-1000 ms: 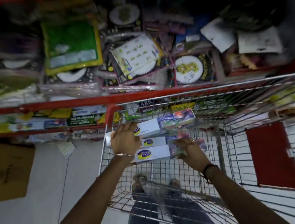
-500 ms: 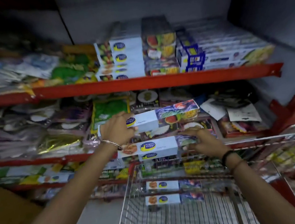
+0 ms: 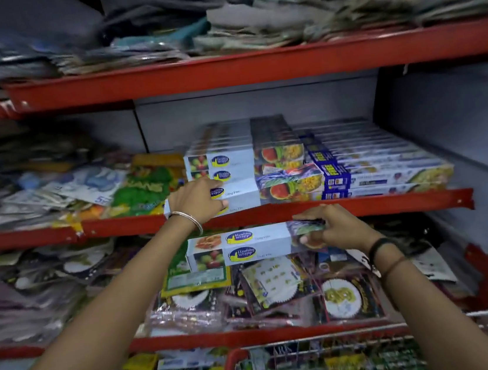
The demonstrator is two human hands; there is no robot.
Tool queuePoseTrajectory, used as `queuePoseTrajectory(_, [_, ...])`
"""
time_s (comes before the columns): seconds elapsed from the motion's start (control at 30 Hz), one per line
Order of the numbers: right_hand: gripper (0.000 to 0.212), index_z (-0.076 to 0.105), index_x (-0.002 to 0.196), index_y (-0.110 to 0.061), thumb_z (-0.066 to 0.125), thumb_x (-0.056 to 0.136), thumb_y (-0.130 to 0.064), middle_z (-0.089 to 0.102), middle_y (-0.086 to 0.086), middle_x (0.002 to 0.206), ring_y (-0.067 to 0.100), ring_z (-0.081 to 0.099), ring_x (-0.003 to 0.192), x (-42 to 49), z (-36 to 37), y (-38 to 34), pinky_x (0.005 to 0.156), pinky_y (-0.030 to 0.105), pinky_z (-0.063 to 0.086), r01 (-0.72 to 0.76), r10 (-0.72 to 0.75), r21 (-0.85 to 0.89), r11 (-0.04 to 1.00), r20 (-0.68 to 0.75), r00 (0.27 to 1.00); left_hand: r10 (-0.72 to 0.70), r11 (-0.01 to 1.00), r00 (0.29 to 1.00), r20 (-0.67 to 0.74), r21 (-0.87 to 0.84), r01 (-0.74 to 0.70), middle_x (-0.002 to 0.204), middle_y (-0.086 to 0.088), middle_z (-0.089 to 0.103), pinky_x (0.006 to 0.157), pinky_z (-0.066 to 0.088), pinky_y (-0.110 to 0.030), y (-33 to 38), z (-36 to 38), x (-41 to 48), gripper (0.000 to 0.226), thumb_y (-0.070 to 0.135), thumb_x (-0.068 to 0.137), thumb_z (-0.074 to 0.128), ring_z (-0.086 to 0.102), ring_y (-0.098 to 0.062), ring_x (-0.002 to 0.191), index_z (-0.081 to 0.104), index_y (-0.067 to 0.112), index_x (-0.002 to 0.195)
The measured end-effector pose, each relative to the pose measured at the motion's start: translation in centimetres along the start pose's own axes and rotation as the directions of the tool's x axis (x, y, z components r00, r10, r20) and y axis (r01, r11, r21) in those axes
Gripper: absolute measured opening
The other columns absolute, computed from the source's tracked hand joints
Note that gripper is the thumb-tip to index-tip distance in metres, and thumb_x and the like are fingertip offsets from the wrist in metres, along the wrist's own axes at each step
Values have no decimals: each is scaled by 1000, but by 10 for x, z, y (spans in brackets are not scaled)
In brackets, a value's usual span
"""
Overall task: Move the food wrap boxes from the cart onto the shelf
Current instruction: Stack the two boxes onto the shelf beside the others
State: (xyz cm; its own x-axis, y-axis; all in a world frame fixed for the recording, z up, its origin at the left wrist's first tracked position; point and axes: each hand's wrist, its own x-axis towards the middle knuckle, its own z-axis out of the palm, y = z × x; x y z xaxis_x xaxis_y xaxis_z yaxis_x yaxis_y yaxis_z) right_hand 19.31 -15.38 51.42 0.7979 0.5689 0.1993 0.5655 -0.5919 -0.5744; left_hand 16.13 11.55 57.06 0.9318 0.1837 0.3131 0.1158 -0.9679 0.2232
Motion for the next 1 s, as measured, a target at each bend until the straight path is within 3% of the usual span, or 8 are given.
queuePoseTrajectory(0.13, [51,53,126,-15,73,80,-25,54,8,134,24,48,123,20,-11,-2,102,39,41,14,-14,10,1000,-11,1000,-4,1000,1000,18,20,4,135,3,57,90,46,-34,-8,6,42,51,41,78,67,55,-28,119,55,34,127])
queuePoseTrajectory(0.23, [49,55,125,-18,74,80,-26,61,7,126,21,56,112,32,-15,3,96,44,47,23,-23,5,1000,-56,998,7,999,999,42,41,-8,137,4,54,94,46,-37,-10,18,71,50,39,79,66,53,-27,121,56,33,127])
queuePoseTrajectory(0.4, [50,56,124,-18,75,78,-25,67,4,116,11,59,96,45,-15,12,86,37,53,27,-30,-26,999,-81,996,90,990,989,115,95,-101,134,-6,55,95,48,-46,-16,47,112,46,33,83,64,51,-32,119,57,25,127])
queuePoseTrajectory(0.67, [53,55,125,-14,75,78,-28,64,6,120,19,58,104,62,-7,17,83,33,50,14,-19,-66,998,-85,996,249,901,967,59,351,-254,128,-5,54,78,52,-39,-18,63,137,32,27,90,57,54,-30,112,61,24,121])
queuePoseTrajectory(0.87, [53,55,126,-13,75,78,-27,58,6,129,15,51,110,82,-15,-1,81,20,39,77,-88,-123,989,-89,992,268,896,960,82,344,-279,119,-2,60,78,49,-33,-16,60,149,30,39,83,64,60,-28,106,67,21,108])
queuePoseTrajectory(1.0, [50,57,122,-12,76,78,-24,64,9,119,21,58,103,109,-30,-14,80,27,46,99,-114,-159,982,-89,989,238,939,958,157,216,-269,115,-4,67,83,49,-36,-12,42,158,28,35,85,61,61,-28,104,68,20,107])
